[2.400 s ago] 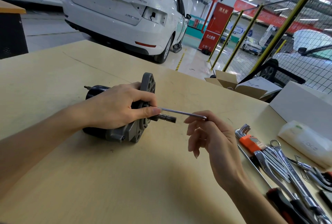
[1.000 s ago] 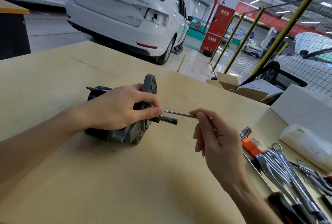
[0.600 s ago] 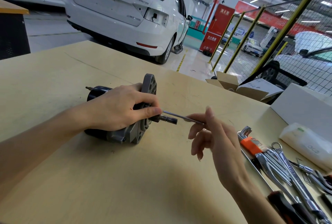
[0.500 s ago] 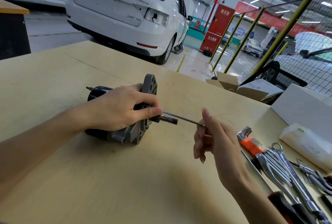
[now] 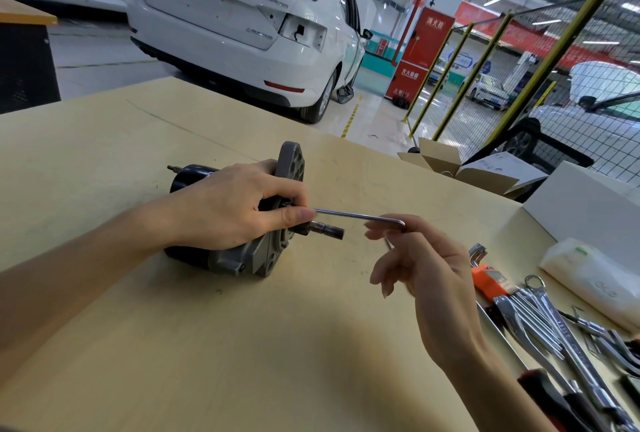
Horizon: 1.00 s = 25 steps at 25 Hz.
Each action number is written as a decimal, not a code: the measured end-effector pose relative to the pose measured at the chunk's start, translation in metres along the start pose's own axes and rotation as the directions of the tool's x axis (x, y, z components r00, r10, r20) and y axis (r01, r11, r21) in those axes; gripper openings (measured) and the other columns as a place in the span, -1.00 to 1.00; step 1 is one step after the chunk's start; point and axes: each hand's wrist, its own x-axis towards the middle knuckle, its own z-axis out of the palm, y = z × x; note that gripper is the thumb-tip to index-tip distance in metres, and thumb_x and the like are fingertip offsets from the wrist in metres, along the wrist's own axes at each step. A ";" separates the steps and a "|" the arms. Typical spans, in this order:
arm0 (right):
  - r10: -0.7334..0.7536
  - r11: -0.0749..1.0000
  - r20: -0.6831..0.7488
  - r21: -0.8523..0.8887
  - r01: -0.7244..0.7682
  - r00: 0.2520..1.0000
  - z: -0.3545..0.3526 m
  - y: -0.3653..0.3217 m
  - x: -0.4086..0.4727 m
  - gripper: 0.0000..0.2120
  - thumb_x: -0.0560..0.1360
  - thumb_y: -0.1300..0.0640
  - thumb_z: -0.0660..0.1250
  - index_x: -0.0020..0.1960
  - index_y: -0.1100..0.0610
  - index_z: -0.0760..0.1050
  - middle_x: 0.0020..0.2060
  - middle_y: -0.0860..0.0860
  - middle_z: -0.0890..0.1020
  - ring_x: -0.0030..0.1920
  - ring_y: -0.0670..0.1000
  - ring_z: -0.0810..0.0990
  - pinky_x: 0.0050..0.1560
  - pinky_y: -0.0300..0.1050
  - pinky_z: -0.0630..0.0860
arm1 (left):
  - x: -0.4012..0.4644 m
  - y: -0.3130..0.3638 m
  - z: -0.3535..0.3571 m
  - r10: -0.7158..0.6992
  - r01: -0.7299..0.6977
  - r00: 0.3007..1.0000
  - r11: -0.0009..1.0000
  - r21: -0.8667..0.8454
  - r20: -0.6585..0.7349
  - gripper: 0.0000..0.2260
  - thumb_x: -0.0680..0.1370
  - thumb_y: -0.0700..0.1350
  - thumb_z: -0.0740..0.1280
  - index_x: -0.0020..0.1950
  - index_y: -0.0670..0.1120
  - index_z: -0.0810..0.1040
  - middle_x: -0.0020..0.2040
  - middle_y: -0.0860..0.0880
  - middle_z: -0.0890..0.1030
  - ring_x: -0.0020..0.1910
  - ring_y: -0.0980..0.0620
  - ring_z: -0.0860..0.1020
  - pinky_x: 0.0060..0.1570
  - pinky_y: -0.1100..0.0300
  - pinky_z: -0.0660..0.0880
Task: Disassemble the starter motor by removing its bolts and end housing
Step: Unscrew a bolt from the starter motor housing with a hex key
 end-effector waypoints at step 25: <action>0.326 0.895 0.303 0.205 -0.396 0.895 0.001 -0.002 0.004 -0.44 0.58 -0.19 0.06 -0.38 0.18 0.46 -0.56 0.06 0.36 -0.55 0.03 0.39 -0.53 -0.20 0.32 | 0.001 -0.002 0.000 0.004 -0.003 1.000 0.997 -0.072 0.015 -0.78 0.50 0.41 0.19 -0.10 0.37 0.56 -0.09 0.22 0.44 -0.08 0.16 0.49 -0.05 0.15 0.44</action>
